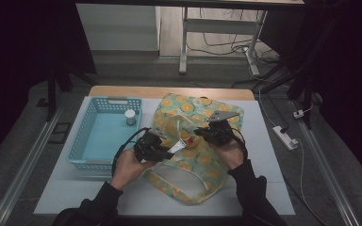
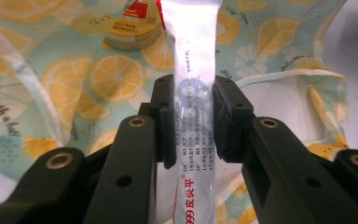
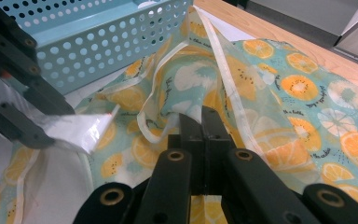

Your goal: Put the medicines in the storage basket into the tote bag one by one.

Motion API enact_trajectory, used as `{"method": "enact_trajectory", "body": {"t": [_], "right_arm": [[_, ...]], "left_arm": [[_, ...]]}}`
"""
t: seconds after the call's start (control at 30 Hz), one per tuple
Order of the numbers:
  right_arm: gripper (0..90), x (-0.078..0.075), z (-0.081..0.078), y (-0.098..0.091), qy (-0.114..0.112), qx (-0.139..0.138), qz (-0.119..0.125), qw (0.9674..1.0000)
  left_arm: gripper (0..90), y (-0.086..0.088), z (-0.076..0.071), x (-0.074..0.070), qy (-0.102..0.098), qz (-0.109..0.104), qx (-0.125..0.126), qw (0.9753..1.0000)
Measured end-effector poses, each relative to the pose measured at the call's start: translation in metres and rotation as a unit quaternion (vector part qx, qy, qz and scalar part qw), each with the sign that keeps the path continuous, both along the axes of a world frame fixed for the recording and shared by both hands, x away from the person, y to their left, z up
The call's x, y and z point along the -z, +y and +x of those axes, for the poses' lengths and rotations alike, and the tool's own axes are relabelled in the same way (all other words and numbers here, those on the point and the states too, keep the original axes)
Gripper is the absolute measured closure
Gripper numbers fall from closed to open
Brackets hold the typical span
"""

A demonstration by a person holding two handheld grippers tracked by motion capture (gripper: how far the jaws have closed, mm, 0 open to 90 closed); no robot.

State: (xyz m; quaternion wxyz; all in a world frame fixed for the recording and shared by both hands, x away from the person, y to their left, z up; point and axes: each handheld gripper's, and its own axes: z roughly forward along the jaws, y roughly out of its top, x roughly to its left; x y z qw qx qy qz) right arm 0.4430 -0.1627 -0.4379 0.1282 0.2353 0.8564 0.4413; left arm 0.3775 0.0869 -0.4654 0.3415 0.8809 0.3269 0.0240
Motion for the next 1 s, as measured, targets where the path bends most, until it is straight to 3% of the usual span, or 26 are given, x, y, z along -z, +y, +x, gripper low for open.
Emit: {"method": "enact_trajectory", "body": {"t": [0.27, 0.8, 1.0], "right_arm": [[90.0, 0.0, -0.001, 0.001, 0.0, -0.002, -0.001, 1.0], [90.0, 0.0, -0.001, 0.002, 0.001, -0.003, -0.001, 1.0], [90.0, 0.001, -0.001, 0.002, 0.002, -0.003, -0.002, 1.0]], "left_arm": [[71.8, -0.017, 0.006, 0.006, 0.004, 0.017, 0.004, 0.9998], [71.8, -0.036, 0.025, 0.014, 0.001, 0.04, -0.016, 0.999], [71.8, -0.039, 0.04, 0.017, 0.005, 0.044, -0.04, 0.9982]]}}
